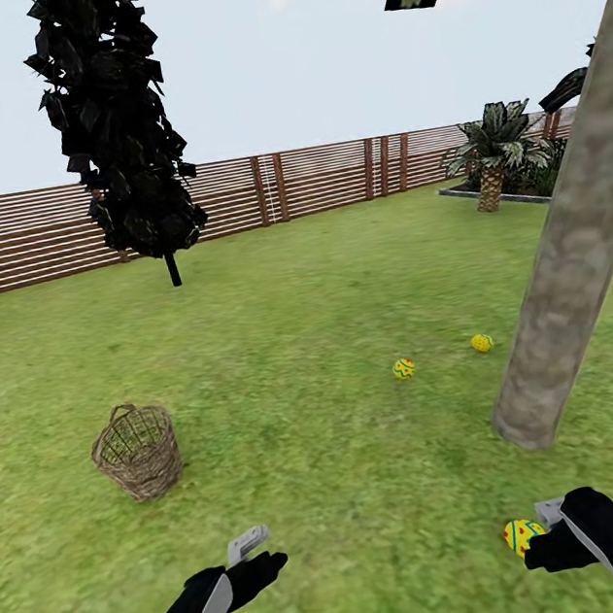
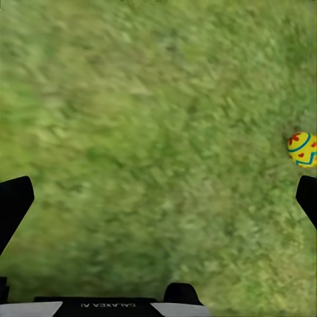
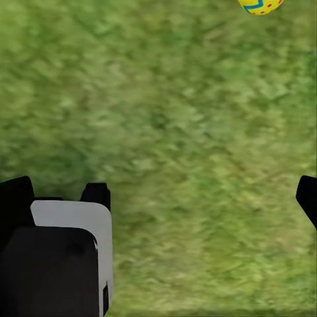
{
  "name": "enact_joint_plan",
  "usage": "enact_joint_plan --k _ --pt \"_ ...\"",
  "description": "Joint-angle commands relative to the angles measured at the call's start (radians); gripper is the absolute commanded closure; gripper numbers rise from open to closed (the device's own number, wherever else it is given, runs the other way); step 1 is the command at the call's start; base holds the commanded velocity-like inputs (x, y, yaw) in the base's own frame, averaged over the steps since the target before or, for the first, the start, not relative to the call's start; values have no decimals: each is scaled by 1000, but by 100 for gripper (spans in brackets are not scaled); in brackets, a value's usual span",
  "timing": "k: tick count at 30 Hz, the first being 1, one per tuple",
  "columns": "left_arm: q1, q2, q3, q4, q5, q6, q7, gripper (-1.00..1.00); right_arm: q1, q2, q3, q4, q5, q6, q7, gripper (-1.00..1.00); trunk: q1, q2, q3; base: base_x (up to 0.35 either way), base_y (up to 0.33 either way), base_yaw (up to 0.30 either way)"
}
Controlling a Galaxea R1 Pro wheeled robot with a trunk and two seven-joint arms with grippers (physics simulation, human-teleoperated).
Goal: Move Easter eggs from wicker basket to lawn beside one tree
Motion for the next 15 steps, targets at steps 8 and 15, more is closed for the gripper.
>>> enact_joint_plan --k 8,15 --pt "0 -2 3 -1 10 7 -2 -100 -1 0 -1 -2 11 4 9 -100 1 -2 -2 -242 0 0" --pt "1 -1 4 35 11 11 -2 -100 0 31 2 157 14 -18 0 -100 1 -2 -1 -343 0 0"
